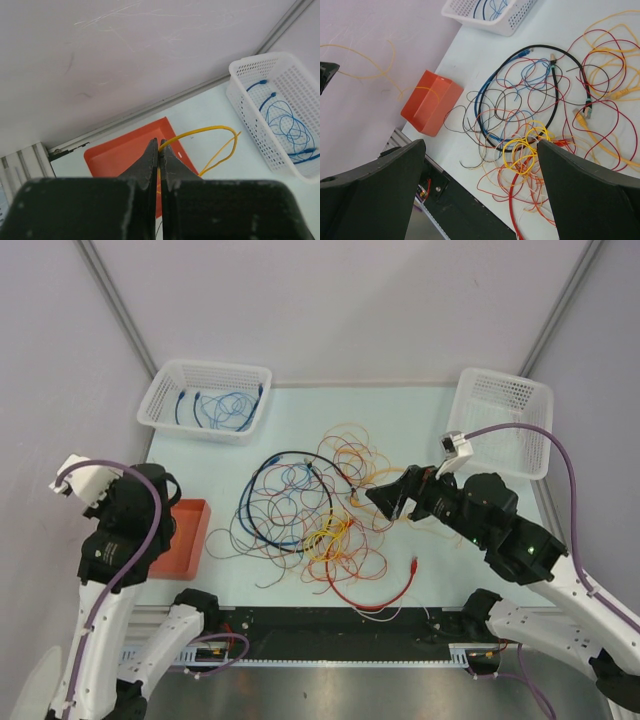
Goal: Untangle the cables
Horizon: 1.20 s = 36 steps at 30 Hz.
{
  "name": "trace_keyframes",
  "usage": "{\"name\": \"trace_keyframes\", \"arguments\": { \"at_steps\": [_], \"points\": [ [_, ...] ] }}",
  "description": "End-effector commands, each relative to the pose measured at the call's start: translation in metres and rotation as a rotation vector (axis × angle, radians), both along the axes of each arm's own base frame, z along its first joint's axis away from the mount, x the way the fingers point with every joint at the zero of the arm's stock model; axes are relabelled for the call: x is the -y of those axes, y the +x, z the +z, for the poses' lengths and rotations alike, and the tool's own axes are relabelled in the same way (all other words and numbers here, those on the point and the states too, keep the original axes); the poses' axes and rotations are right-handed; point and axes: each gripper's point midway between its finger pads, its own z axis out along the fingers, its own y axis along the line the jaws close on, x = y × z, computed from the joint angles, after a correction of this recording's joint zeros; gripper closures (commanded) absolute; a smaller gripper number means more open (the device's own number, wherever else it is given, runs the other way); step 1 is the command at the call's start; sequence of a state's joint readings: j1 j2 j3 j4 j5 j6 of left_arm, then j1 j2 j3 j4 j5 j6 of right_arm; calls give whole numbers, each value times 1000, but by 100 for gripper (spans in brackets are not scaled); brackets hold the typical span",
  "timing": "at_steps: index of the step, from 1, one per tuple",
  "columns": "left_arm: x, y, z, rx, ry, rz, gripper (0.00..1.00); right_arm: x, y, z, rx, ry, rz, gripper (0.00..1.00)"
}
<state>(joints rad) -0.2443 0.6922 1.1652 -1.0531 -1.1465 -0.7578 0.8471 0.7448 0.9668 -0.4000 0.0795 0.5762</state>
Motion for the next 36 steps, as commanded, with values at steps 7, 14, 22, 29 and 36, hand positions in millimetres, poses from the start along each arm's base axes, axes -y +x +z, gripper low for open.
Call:
{"name": "trace_keyframes", "arguments": {
  "at_steps": [7, 14, 22, 29, 36],
  "points": [
    [-1, 21, 58, 98, 24, 18, 100, 7, -1, 4, 25, 10, -19, 0],
    [-4, 25, 47, 53, 35, 47, 100, -1, -1, 1, 15, 5, 8, 0],
    [-18, 32, -37, -101, -11, 127, 100, 2, -1, -1, 16, -8, -2, 0],
    [-40, 34, -108, -247, -131, 194, 100, 6, 1, -12, 2, -41, -15, 0],
    [-30, 49, -157, -299, -311, 108, 100, 7, 4, -14, 11, -43, -26, 0]
  ]
}}
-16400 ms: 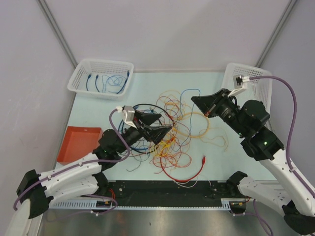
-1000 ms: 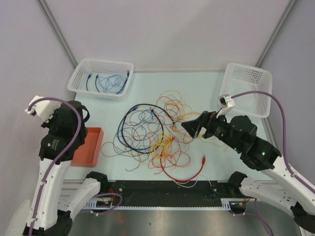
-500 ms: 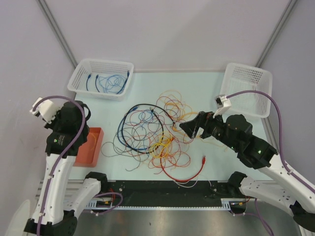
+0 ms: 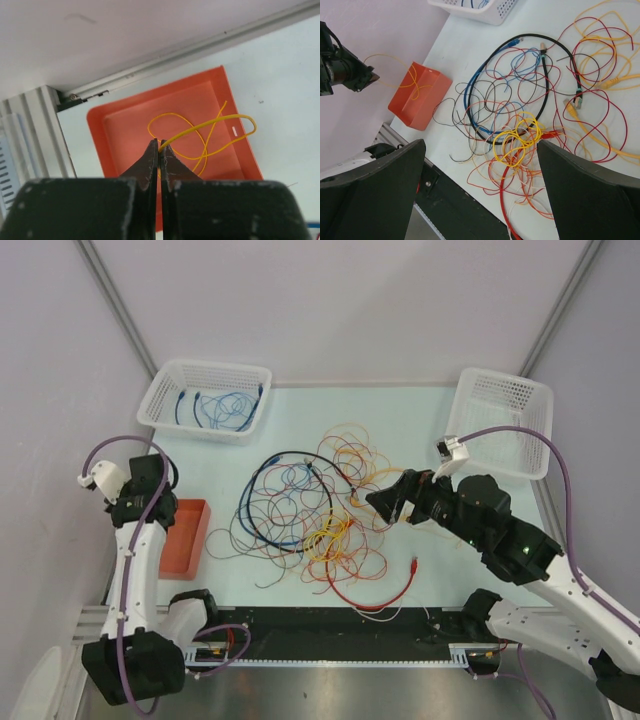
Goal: Untangle the cables
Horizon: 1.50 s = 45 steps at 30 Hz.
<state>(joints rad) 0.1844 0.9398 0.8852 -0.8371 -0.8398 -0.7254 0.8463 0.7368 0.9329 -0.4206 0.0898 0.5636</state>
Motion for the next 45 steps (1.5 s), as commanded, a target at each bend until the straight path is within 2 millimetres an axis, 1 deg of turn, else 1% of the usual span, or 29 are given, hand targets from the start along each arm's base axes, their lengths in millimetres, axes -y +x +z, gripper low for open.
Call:
{"name": "trace_keyframes", "arguments": {
  "at_steps": [1, 4, 6, 8, 10, 11, 14, 18, 19, 20, 22, 23, 24, 25, 27, 29, 30, 31, 33, 34, 36, 38, 39, 40, 41, 42, 43, 44, 45],
  "points": [
    [14, 23, -25, 69, -183, -64, 100, 5, 4, 5, 34, 1, -18, 0],
    [24, 25, -47, 44, -286, -80, 100, 6, 4, 4, 32, 2, -22, 0],
    [28, 23, -63, 15, -334, -74, 100, 7, 4, 5, 33, 8, -26, 0],
    [31, 19, -78, 0, -384, -64, 100, 7, 3, 3, 26, 9, -24, 0],
    [30, 15, -87, -4, -408, -47, 100, 5, 3, 2, 21, 10, -18, 0],
    [31, 10, -95, -15, -422, -35, 100, 5, 3, 2, 20, 9, -18, 0],
    [28, 1, -105, -21, -429, 10, 100, 3, 4, 1, 13, 13, -18, 0],
    [21, -12, -105, -17, -394, 64, 99, -5, 6, -3, -7, 15, -2, 0],
    [20, -13, -103, -6, -387, 70, 98, -7, 7, -4, -11, 14, 2, 0],
    [20, -15, -102, -5, -385, 76, 94, -9, 6, -3, -13, 22, 7, 0],
    [23, -14, -101, 1, -394, 62, 90, -12, 7, -4, -18, 23, 16, 0],
    [24, -13, -102, 2, -404, 58, 64, -12, 7, -4, -18, 25, 17, 0],
    [25, -13, -101, 4, -406, 57, 49, -14, 7, -2, -15, 31, 23, 0],
    [25, -12, -100, 4, -407, 55, 30, -14, 7, 0, -10, 37, 26, 0],
    [24, -12, -97, 9, -400, 55, 13, -14, 7, 2, -3, 41, 28, 0],
    [23, -10, -90, 17, -394, 50, 1, -13, 5, 5, 2, 48, 28, 0],
    [24, -8, -87, 24, -400, 38, 0, -12, 5, 3, -2, 46, 26, 0],
    [23, -2, -78, 44, -396, 26, 0, -12, 5, 1, -6, 39, 27, 1],
    [29, 3, -70, 67, -421, -6, 1, -11, 6, 0, -10, 33, 20, 1],
    [31, 10, -59, 100, -429, -32, 0, -11, 6, -2, -15, 31, 18, 0],
    [41, 19, -43, 154, -444, -90, 0, -12, 6, -2, -18, 31, 19, 0],
    [64, 39, -20, 240, -475, -224, 0, -16, 7, -4, -23, 28, 27, 0],
    [75, 44, -2, 310, -469, -274, 0, -17, 8, -4, -21, 30, 30, 0],
    [90, 51, 6, 341, -479, -345, 1, -19, 8, -4, -21, 28, 33, 0],
    [115, 61, 17, 360, -486, -455, 0, -20, 10, -8, -27, 19, 30, 0],
    [129, 63, 22, 377, -496, -482, 0, -21, 11, -9, -29, 14, 31, 0],
    [136, 66, 28, 393, -472, -502, 0, -23, 12, -11, -31, 9, 32, 0],
    [178, 69, 30, 380, -499, -658, 0, -24, 13, -15, -39, -1, 33, 0],
    [196, 70, 23, 357, -518, -710, 1, -25, 14, -16, -40, -5, 34, 0]
  ]
}}
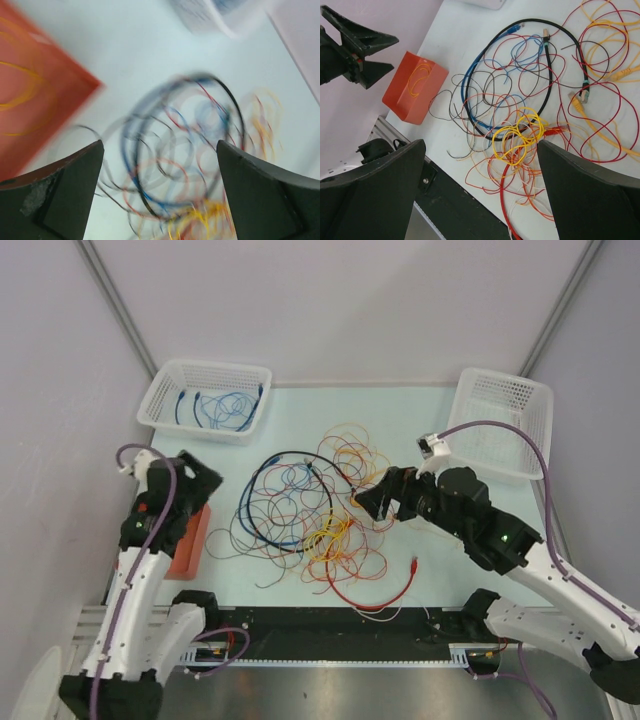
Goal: Untangle the cables
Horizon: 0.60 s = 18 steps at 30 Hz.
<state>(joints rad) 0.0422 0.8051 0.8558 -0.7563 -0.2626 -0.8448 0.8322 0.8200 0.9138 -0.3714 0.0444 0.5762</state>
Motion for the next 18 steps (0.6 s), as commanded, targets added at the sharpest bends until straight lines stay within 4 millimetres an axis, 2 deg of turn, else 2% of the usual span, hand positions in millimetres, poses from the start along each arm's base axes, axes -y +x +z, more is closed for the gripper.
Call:
{"name": "trace_keyframes", "arguments": {
  "at_steps": [1, 3, 4, 6, 7, 10, 11, 14, 15, 17, 18],
  "points": [
    [105, 14, 19, 106, -61, -351, 0, -8, 5, 2, 10, 7, 6, 0],
    [139, 10, 8, 83, -45, -494, 1, -8, 6, -5, 1, -20, 3, 0],
    [165, 6, -1, 57, -22, -583, 0, -7, 7, -9, 8, -44, -4, 0],
    [181, 0, -12, 15, 31, -637, 0, -1, 9, -23, -7, -107, -22, 0],
    [197, -7, -23, -25, 64, -698, 0, 3, 13, -29, 4, -148, -42, 0],
    [218, -12, -38, -62, 110, -767, 0, 12, 16, -62, -43, -256, -70, 0],
    [222, -15, -43, -74, 104, -793, 0, 15, 14, -78, -73, -290, -73, 1],
    [235, -23, -57, -77, 56, -851, 0, 18, 12, -107, -131, -338, -80, 0],
    [241, -22, -54, -44, 32, -865, 0, 19, 12, -112, -141, -345, -85, 0],
    [242, -29, -60, -28, 17, -901, 0, 22, 14, -116, -140, -343, -111, 0],
    [249, -30, -56, 7, -10, -930, 0, 27, 15, -120, -138, -349, -133, 0]
  ]
}}
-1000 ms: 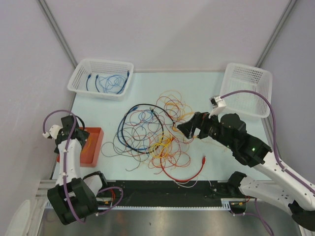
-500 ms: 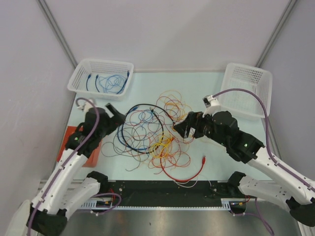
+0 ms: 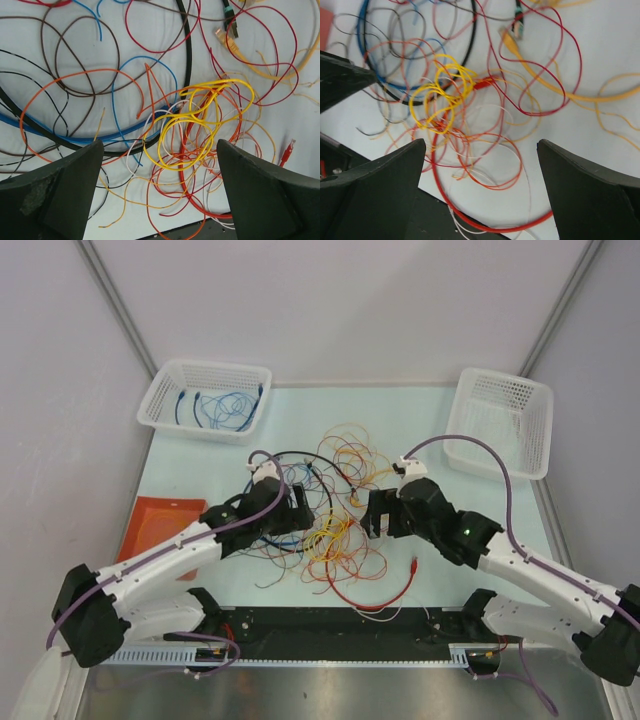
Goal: Untangle the cables
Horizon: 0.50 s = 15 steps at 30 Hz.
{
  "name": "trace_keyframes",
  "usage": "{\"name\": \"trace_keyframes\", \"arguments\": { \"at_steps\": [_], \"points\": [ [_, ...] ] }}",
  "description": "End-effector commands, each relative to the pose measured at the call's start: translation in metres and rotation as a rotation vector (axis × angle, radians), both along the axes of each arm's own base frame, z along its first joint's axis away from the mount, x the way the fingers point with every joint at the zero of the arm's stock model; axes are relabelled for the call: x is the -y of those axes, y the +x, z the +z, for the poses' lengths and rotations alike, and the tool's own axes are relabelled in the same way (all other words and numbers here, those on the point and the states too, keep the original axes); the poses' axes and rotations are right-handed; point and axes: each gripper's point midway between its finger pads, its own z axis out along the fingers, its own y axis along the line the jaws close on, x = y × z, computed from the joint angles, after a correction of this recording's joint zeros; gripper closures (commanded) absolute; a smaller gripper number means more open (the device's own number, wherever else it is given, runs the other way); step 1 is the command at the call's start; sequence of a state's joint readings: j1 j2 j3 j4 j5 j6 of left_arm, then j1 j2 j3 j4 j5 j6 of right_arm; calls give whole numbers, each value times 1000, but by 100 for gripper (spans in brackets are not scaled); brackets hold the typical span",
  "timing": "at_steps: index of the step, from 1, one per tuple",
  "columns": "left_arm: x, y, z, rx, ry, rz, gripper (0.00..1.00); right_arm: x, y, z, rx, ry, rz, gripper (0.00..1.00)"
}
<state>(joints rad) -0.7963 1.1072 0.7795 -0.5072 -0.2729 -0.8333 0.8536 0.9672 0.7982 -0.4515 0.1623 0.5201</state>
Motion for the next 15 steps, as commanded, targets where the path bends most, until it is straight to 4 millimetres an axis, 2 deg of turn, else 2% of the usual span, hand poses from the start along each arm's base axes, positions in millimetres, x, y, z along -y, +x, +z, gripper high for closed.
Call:
{"name": "trace_keyframes", "arguments": {
  "at_steps": [1, 6, 8, 10, 15],
  "points": [
    [22, -4, 14, 86, -132, -112, 0, 14, 7, -3, 39, -16, -78, 0],
    [26, -15, 27, 161, -110, -191, 0, 22, 13, 12, 118, 31, -122, 0],
    [18, -6, 37, 213, -65, -129, 0, 23, 13, 15, 133, 39, -126, 0],
    [11, -5, 35, 208, -31, -85, 0, 24, 14, 16, 140, 37, -128, 0],
    [15, -6, 34, 186, -16, -100, 0, 25, 13, 17, 138, 38, -129, 0]
  ]
}}
